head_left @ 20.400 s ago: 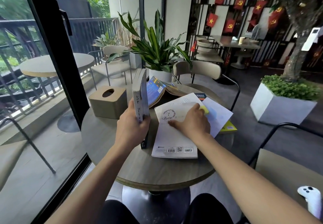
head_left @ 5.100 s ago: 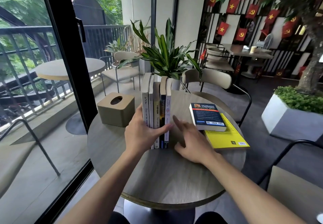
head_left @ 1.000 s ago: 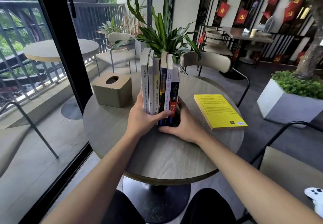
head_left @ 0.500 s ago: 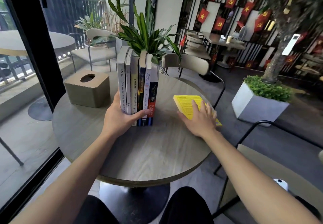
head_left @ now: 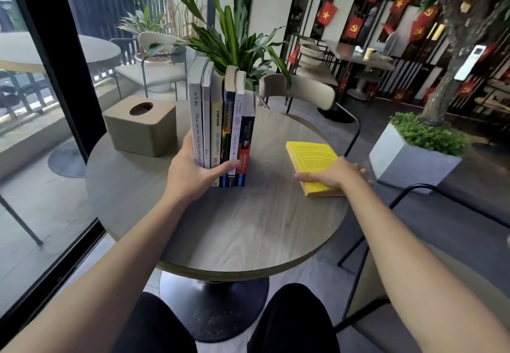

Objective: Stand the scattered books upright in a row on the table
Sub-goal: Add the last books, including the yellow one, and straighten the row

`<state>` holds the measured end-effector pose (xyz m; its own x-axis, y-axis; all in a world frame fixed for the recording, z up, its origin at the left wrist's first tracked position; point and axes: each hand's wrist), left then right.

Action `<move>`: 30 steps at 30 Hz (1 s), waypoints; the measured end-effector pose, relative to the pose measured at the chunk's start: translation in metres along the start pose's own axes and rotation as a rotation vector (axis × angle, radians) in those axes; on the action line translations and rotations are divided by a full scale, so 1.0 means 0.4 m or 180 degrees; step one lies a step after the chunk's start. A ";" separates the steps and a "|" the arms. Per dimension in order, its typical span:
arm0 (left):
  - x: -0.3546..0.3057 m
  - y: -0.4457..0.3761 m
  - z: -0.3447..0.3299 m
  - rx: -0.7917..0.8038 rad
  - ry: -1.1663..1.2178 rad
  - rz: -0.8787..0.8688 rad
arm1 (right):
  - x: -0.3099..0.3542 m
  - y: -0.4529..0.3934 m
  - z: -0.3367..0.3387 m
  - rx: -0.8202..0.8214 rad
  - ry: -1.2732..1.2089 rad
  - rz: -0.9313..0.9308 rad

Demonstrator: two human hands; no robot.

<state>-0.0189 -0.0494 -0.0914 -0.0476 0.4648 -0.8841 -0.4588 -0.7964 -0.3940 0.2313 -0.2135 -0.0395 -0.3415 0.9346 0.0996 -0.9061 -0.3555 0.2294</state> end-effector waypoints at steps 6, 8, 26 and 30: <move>0.005 -0.002 0.002 0.0009 0.0024 0.0035 | -0.039 -0.021 0.042 -0.0403 -0.0445 0.0205; 0.006 -0.002 0.001 0.0015 0.0044 0.0043 | -0.036 -0.012 0.055 -0.0571 -0.0705 0.0445; 0.000 -0.001 0.002 0.0029 0.0039 0.0006 | 0.217 0.142 -0.131 -0.2415 -0.2884 0.2012; -0.001 -0.003 0.000 0.0041 0.0048 -0.0015 | 0.240 0.141 -0.164 -0.2382 -0.2721 0.2140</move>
<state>-0.0183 -0.0485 -0.0904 -0.0321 0.4627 -0.8859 -0.4703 -0.7891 -0.3951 0.1309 -0.1429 -0.0804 -0.7618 0.1794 0.6225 -0.6354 -0.3940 -0.6641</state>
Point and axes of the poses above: each hand's wrist, its own y-axis away from the middle knuckle, its own z-axis out of the back of the hand, x = y × z, and after that the axes turned 6 degrees about y, right-handed
